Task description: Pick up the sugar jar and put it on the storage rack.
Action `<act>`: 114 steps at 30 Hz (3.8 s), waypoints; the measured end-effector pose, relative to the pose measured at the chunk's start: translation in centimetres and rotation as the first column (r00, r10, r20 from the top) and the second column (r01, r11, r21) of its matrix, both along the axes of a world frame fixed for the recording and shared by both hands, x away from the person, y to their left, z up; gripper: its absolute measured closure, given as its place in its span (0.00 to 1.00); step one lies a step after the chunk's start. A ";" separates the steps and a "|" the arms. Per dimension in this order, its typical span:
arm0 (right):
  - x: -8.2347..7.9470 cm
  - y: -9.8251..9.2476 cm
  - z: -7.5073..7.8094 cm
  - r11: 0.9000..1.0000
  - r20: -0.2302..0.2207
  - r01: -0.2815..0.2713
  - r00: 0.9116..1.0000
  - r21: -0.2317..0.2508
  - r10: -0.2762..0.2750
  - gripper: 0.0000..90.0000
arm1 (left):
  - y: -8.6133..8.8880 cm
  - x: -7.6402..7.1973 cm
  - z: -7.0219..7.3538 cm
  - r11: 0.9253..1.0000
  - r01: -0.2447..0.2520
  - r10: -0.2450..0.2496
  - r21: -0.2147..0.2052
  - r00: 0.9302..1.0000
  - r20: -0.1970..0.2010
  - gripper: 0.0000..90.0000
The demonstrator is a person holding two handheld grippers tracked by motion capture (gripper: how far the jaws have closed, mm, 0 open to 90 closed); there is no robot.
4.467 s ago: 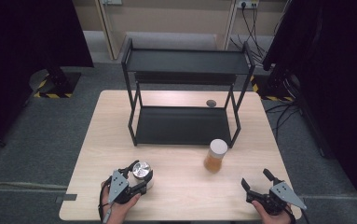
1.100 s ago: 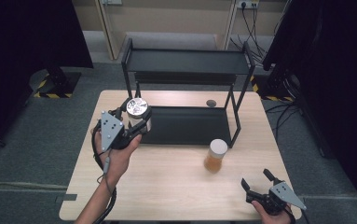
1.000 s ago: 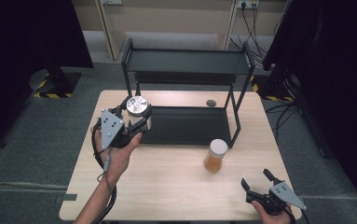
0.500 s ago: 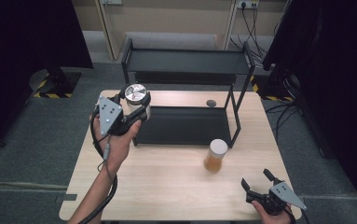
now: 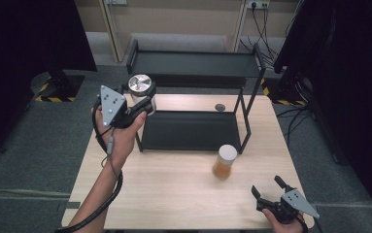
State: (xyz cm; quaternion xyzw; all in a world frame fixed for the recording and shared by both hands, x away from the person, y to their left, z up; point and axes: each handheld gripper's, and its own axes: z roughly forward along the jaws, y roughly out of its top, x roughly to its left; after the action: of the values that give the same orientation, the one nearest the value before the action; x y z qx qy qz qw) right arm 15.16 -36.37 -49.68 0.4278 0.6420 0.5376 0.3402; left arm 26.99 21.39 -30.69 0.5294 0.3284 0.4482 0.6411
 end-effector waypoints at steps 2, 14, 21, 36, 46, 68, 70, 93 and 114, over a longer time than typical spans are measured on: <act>0.0 0.0 0.0 1.000 0.000 0.000 1.000 0.000 0.000 0.04 | 0.0 0.1 0.3 1.000 -0.002 0.002 -0.001 1.000 0.001 0.38; 0.0 0.0 0.0 1.000 -0.001 0.000 1.000 0.001 0.000 0.04 | -0.2 1.1 1.9 1.000 -0.014 0.014 -0.006 1.000 0.008 0.38; 0.0 0.0 0.0 1.000 -0.001 0.000 1.000 0.002 0.000 0.04 | -0.3 1.4 2.8 1.000 -0.020 0.020 -0.009 1.000 0.017 0.38; 0.0 0.0 0.0 1.000 0.000 -0.001 1.000 0.003 0.001 0.04 | -0.5 2.5 4.3 1.000 -0.026 0.026 -0.015 1.000 0.006 0.38; 0.0 -0.1 0.0 1.000 0.001 -0.003 1.000 0.000 0.003 0.04 | -0.9 3.9 5.3 0.999 -0.033 0.033 -0.013 0.999 -0.008 0.38; 0.0 -0.1 0.0 1.000 0.001 -0.007 1.000 0.002 0.007 0.04 | -1.5 8.1 7.7 0.998 -0.058 0.059 0.013 0.997 -0.041 0.38; 0.0 -0.1 0.0 1.000 -0.001 -0.008 1.000 0.002 0.008 0.04 | -1.5 8.6 7.7 0.998 -0.055 0.056 0.013 0.998 -0.042 0.38; 0.1 -0.2 0.0 1.000 0.002 -0.017 1.000 -0.001 0.017 0.04 | -2.1 13.3 7.3 0.996 -0.085 0.087 0.019 0.990 -0.116 0.38; 0.1 -0.2 0.0 1.000 0.004 -0.021 1.000 -0.008 0.021 0.04 | -2.2 14.2 6.2 0.995 -0.096 0.091 -0.037 0.987 -0.133 0.31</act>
State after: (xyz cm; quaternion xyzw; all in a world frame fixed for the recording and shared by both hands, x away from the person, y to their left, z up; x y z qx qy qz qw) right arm 15.27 -36.58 -49.68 0.4186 0.6479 0.5396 0.3375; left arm 41.19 19.23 -24.46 0.5277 0.4039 0.4349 0.6077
